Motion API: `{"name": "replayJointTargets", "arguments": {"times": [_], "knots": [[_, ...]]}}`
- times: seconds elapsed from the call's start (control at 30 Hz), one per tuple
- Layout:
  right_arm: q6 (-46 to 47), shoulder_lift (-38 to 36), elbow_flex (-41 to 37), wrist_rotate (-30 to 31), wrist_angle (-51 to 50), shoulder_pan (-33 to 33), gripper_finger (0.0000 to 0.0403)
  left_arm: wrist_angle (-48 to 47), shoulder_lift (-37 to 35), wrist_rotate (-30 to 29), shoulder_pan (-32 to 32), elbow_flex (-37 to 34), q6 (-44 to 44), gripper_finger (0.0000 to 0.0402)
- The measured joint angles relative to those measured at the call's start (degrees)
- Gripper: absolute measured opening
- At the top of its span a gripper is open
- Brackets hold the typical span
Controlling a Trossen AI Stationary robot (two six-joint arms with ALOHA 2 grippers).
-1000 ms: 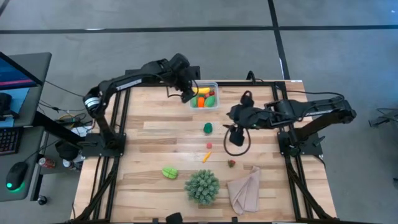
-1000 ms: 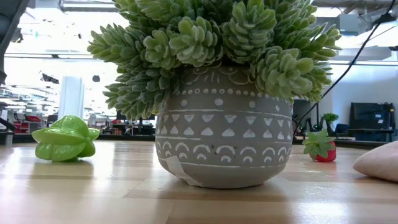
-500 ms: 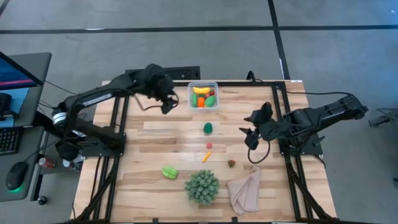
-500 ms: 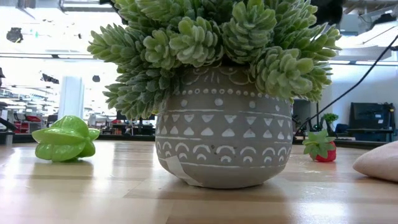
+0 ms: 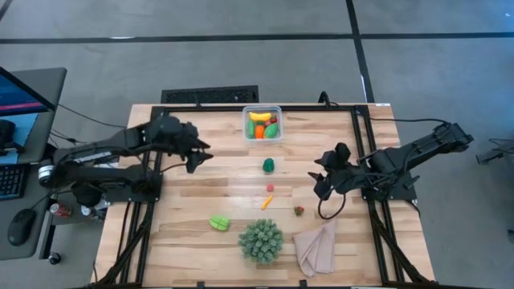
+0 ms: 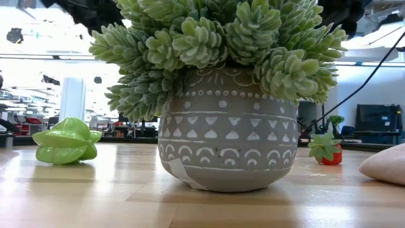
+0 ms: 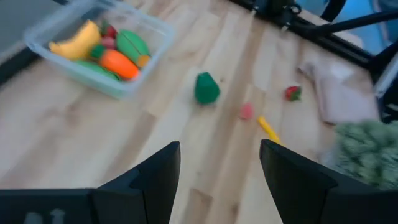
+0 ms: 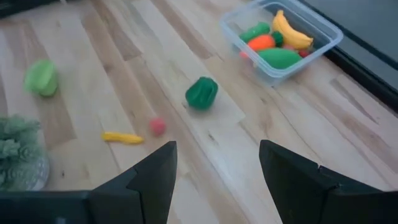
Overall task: Pick and placing Produce into tupperware
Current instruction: Put the strawberry into the transparent bin
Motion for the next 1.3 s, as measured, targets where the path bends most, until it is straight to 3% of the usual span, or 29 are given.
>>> {"name": "replayJointTargets", "arguments": {"times": [0.3,0.43,0.7,0.93,1.1,1.3], "knots": [[-4.4,6.6,0.0,-13.1,-0.6,0.4,0.0221,1.9,-5.4,-5.2,-6.2,-5.1,-6.6,0.0213],[-11.2,10.8,0.0,-13.7,-0.5,4.4,0.0221,2.8,-5.4,-8.3,-9.1,-5.9,-7.1,0.0213],[-10.0,16.5,-2.7,-13.0,6.5,9.0,0.0221,2.9,-5.3,-13.8,-12.9,-5.9,-7.4,0.0213],[-5.2,20.6,-6.9,-13.6,11.7,11.8,0.0221,4.0,-5.3,-14.4,-13.6,-5.9,-8.5,0.0213],[-6.1,22.5,-9.0,-16.3,20.2,12.4,0.0221,4.1,-5.3,-15.3,-13.6,-5.9,-8.9,0.0213],[-7.6,26.0,-9.2,-17.8,22.9,11.8,0.0221,4.2,-5.3,-15.4,-13.6,-5.9,-9.4,0.0213]]}}
